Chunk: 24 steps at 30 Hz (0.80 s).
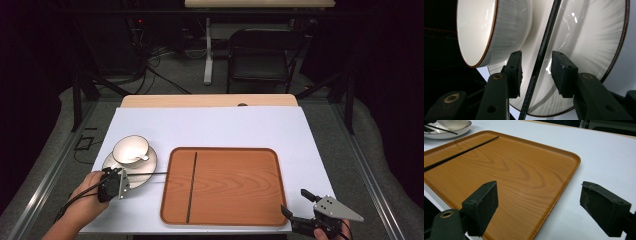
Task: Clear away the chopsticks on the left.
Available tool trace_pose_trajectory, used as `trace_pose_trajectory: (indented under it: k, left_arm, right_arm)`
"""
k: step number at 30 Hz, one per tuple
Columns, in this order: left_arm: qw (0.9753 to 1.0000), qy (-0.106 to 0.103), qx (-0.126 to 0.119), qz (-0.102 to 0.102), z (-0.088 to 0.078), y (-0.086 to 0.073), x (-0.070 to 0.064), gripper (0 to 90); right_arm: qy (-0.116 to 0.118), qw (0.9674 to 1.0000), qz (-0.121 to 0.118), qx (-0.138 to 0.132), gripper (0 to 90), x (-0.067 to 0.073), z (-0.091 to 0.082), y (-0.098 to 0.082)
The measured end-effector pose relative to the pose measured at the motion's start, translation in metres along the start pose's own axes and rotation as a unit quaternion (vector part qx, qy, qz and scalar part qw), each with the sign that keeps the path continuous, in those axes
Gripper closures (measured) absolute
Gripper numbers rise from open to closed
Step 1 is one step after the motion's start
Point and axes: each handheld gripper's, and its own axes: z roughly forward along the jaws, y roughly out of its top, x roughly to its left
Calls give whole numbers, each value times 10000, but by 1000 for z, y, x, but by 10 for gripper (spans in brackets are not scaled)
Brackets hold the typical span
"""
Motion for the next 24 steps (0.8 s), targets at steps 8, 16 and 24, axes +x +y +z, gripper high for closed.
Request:
trace_pose_trajectory:
  k: [8, 16, 24]
  left_arm:
    - [9993, 97, -41, 371, 4, 3, -5, 737]
    - [9973, 203, 4, 712, 3, 2, -7, 831]
    - [9966, 178, 6, 801, -1, 1, -6, 850]
  right_arm:
    - [3, 10000, -1, 1, 145, 0, 0, 0]
    - [8, 10000, 1, 5, 145, 0, 0, 0]
    - [11, 10000, 8, 10, 145, 0, 0, 0]
